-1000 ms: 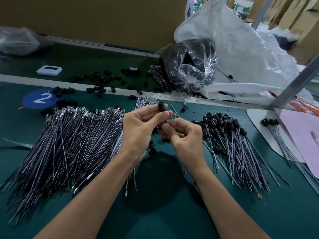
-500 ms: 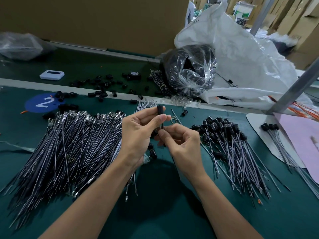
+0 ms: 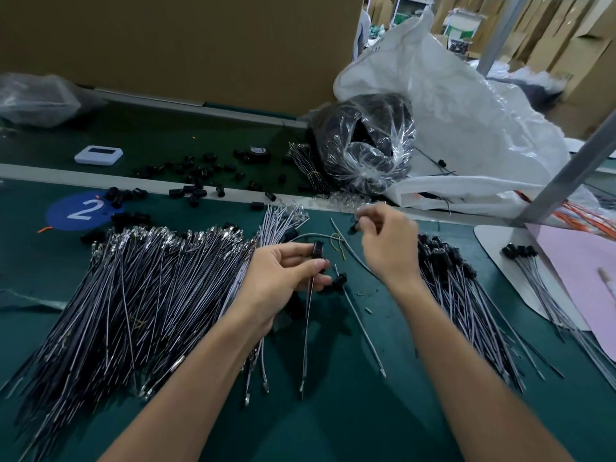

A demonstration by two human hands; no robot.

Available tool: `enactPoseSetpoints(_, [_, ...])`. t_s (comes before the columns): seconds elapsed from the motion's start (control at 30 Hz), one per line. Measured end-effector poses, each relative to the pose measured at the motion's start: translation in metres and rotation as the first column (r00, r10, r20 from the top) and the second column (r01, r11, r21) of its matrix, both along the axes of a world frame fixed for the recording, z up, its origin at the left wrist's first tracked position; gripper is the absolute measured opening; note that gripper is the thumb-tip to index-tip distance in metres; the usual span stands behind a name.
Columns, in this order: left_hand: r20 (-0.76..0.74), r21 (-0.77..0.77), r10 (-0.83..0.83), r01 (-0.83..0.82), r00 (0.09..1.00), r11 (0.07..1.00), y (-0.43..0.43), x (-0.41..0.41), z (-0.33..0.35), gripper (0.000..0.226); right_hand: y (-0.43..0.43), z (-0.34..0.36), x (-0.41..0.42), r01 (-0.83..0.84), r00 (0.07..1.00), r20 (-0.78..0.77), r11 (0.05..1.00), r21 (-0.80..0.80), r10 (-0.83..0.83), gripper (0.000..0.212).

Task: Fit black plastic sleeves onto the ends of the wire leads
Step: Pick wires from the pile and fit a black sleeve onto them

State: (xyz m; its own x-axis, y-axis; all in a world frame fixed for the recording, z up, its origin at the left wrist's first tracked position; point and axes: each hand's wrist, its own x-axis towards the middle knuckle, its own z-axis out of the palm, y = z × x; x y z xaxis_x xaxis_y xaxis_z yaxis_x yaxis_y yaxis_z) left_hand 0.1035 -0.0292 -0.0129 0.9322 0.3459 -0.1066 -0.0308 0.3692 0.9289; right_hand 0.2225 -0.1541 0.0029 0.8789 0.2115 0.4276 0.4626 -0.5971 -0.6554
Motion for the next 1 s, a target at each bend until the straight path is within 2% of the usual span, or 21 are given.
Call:
enactPoseSetpoints(0.07, [-0.012, -0.017, -0.001, 0.001, 1.0, 1.0, 0.002, 0.0, 0.0, 0.022, 0.006, 0.005, 0.034, 0.043, 0.998, -0.043, 0.967, -0.252, -0.056, 0.017])
enactPoseSetpoints(0.13, [-0.011, -0.02, 0.003, -0.003, 1.0, 1.0, 0.003, -0.001, 0.0, 0.02, 0.014, 0.005, 0.057, 0.071, 0.987, -0.102, 0.902, -0.426, -0.126, 0.023])
enactPoseSetpoints(0.23, [0.002, -0.016, 0.007, -0.007, 1.0, 1.0, 0.002, -0.001, 0.0, 0.015, 0.023, -0.003, 0.072, 0.098, 0.964, -0.171, 0.874, -0.476, -0.201, 0.038])
enactPoseSetpoints(0.33, [0.01, 0.007, 0.012, -0.012, 1.0, 1.0, 0.001, 0.0, -0.001, 0.011, 0.028, -0.009, 0.08, 0.163, 0.956, -0.14, 0.86, -0.484, -0.26, 0.025])
enactPoseSetpoints(0.4, [0.017, 0.026, 0.025, -0.026, 1.0, 0.999, 0.003, 0.001, -0.001, 0.009, 0.027, -0.007, 0.082, 0.173, 0.954, -0.142, 0.874, -0.455, -0.263, 0.012])
enactPoseSetpoints(0.47, [0.021, 0.066, 0.041, -0.042, 0.999, 0.997, 0.005, 0.0, -0.003, 0.011, 0.023, -0.002, 0.08, 0.153, 0.968, -0.132, 0.92, -0.362, -0.213, 0.01])
enactPoseSetpoints(0.57, [0.028, 0.119, 0.055, -0.058, 0.998, 0.991, 0.009, 0.001, -0.005, 0.012, 0.009, 0.009, 0.051, -0.045, 0.992, -0.124, 0.998, -0.054, 0.038, 0.007])
enactPoseSetpoints(0.63, [0.032, 0.149, 0.06, -0.064, 0.998, 0.987, 0.01, 0.002, -0.005, 0.014, -0.004, 0.014, 0.02, -0.22, 0.965, -0.12, 0.97, 0.108, 0.232, 0.01])
enactPoseSetpoints(0.73, [0.048, 0.192, 0.057, -0.065, 0.997, 0.979, 0.008, 0.003, -0.005, 0.018, -0.023, 0.013, -0.017, -0.32, 0.925, -0.119, 0.91, 0.263, 0.36, 0.014])
enactPoseSetpoints(0.83, [0.081, 0.201, 0.044, -0.059, 0.996, 0.978, 0.006, 0.001, -0.004, 0.019, -0.027, 0.009, -0.035, -0.348, 0.918, -0.083, 0.887, 0.304, 0.388, 0.016])
enactPoseSetpoints(1.0, [0.119, 0.249, 0.029, -0.058, 0.992, 0.967, 0.004, 0.001, -0.004, 0.02, -0.02, 0.0, -0.041, -0.364, 0.916, -0.075, 0.896, 0.253, 0.393, 0.01])
